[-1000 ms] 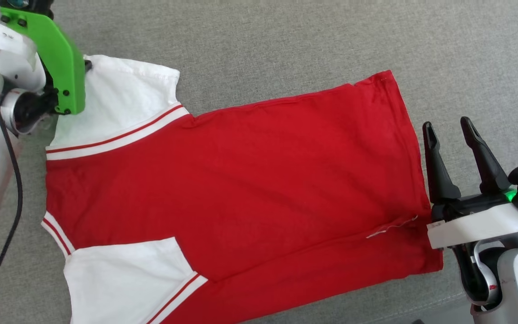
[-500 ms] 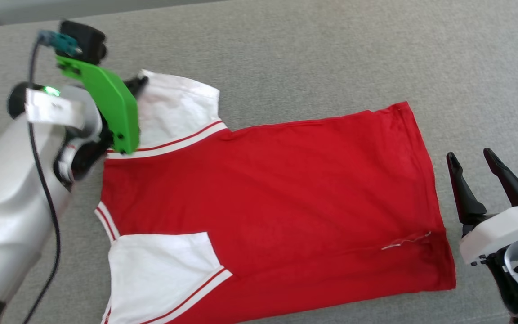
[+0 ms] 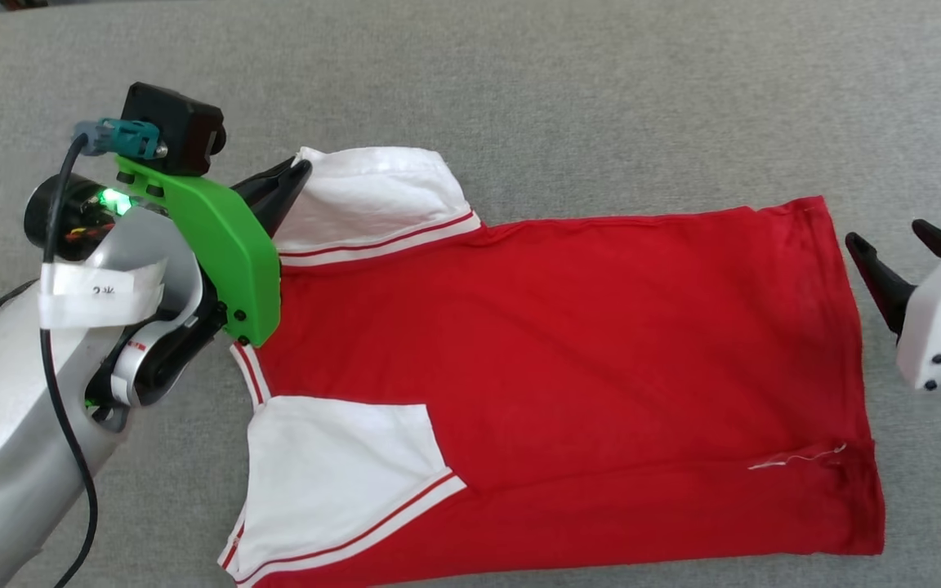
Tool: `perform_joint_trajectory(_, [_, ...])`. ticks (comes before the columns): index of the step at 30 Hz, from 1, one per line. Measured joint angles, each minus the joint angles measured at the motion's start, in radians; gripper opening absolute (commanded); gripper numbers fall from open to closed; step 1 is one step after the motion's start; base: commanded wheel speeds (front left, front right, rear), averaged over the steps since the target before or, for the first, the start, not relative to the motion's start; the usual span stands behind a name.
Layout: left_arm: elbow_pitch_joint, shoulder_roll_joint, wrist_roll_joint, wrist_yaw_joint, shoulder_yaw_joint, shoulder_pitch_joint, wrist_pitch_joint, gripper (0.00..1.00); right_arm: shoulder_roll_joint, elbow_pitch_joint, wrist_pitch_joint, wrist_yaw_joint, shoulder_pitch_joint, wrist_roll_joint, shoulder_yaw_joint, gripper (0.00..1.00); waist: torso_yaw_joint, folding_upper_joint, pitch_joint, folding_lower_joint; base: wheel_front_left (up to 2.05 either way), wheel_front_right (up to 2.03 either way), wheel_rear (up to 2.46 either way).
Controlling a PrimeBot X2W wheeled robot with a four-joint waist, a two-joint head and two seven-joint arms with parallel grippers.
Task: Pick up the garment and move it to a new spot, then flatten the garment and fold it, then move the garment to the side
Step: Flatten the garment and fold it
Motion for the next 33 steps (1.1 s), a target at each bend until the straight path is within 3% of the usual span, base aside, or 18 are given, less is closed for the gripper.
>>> perform_joint_trajectory(4, [-0.072, 0.019, 0.001, 0.024, 0.007, 0.014, 0.001, 0.0, -0.02, 0.072, 0.091, 0.0, -0.088, 0.037, 0.028, 1.0, 0.02, 0.0, 0.032, 0.0, 0.0, 0.0, 0.0])
perform_joint_trajectory(9, [-0.121, 0.029, 0.008, 0.035, 0.009, 0.017, 0.008, 0.0, -0.047, 0.162, 0.126, 0.0, -0.167, 0.04, 0.063, 1.0, 0.048, 0.0, 0.065, 0.0, 0.0, 0.0, 0.0])
perform_joint_trajectory(23, [-0.127, 0.022, 0.016, 0.032, -0.004, 0.016, 0.007, 0.0, -0.101, 0.31, 0.077, -0.001, -0.253, 0.053, 0.206, 1.0, 0.096, 0.0, 0.113, 0.0, 0.0, 0.0, 0.0])
perform_joint_trajectory(25, [-0.122, 0.022, 0.016, 0.031, -0.005, 0.016, 0.006, 0.0, -0.109, 0.328, 0.071, -0.001, -0.254, 0.058, 0.221, 0.45, 0.096, 0.0, 0.11, 0.0, 0.0, 0.0, 0.0])
perform_joint_trajectory(26, [-0.117, 0.022, 0.016, 0.029, -0.005, 0.016, 0.006, 0.0, -0.112, 0.336, 0.062, -0.001, -0.255, 0.06, 0.229, 0.0, 0.096, 0.0, 0.108, 0.0, 0.0, 0.0, 0.0])
perform_joint_trajectory(33, [-0.069, 0.013, 0.006, 0.026, -0.001, 0.019, -0.028, 0.0, -0.092, 0.39, -0.048, 0.0, -0.256, 0.077, 0.223, 0.0, 0.095, 0.0, 0.075, 0.0, 0.0, 0.0, 0.0])
